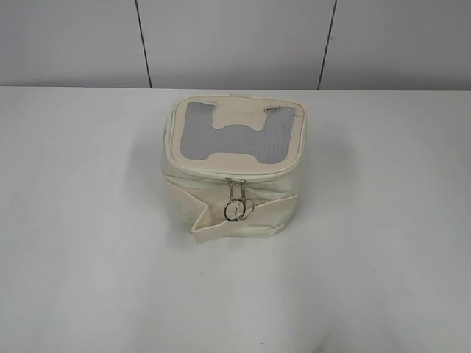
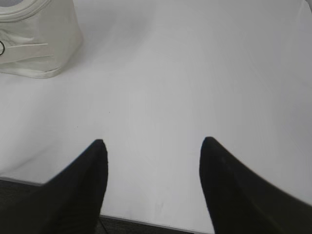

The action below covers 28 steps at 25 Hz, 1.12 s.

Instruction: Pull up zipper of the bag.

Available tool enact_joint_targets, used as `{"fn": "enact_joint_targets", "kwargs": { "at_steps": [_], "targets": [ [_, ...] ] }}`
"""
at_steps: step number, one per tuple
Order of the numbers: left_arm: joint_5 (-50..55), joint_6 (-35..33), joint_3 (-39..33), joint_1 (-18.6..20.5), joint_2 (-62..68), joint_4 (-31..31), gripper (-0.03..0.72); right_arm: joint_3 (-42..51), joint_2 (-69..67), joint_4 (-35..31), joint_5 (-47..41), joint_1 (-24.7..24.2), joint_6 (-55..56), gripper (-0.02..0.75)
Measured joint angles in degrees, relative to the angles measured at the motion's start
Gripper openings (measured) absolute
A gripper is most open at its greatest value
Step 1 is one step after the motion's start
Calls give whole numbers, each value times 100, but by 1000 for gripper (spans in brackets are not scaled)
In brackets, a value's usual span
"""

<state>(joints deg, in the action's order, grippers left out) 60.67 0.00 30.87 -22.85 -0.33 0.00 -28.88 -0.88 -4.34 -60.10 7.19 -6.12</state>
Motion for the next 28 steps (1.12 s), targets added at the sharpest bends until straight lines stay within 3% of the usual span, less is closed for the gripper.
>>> {"fn": "enact_joint_targets", "kwargs": {
  "at_steps": [2,8,10,17,28],
  "targets": [
    [-6,0,0,259,0,0,244,0,11,0,0,0,0,471],
    [-19,0,0,1711,0,0,244,0,125,0,0,0,0,470],
    [-19,0,0,1967,0,0,244,0,125,0,0,0,0,470],
    [-23,0,0,1999,0,0,244,0,125,-10,0,-271,0,470],
    [-36,0,0,1999,0,0,244,0,125,-10,4,-276,0,470]
  ]
}}
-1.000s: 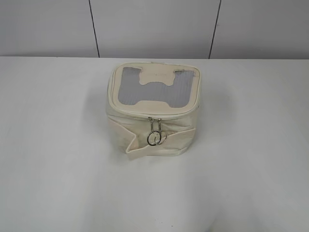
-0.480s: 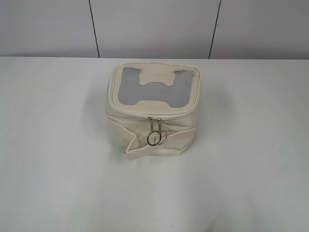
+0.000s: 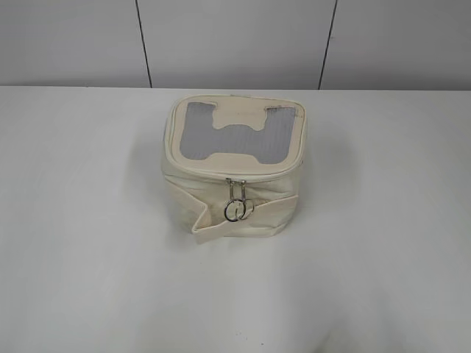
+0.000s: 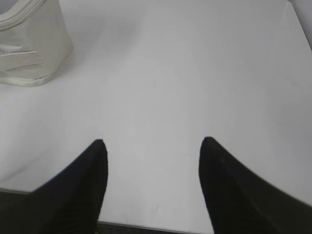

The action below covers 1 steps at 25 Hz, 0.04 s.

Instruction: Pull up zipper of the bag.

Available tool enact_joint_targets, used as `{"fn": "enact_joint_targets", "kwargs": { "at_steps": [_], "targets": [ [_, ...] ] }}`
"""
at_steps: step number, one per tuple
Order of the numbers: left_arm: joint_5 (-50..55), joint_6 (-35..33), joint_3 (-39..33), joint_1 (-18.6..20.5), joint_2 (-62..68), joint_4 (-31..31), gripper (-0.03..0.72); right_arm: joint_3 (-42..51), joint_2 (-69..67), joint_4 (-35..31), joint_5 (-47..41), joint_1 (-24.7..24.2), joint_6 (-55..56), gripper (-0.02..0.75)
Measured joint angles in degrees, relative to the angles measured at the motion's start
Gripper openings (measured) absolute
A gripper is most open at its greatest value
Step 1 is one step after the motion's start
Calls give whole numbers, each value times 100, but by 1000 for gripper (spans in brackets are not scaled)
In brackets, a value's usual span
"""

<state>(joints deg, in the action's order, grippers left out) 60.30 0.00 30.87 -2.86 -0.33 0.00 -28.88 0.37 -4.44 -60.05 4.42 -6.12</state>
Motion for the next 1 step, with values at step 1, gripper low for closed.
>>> {"fn": "enact_joint_targets", "kwargs": {
  "at_steps": [1],
  "targets": [
    [0,0,0,0,0,0,244,0,0,0,0,0,0,470]
  ]
}}
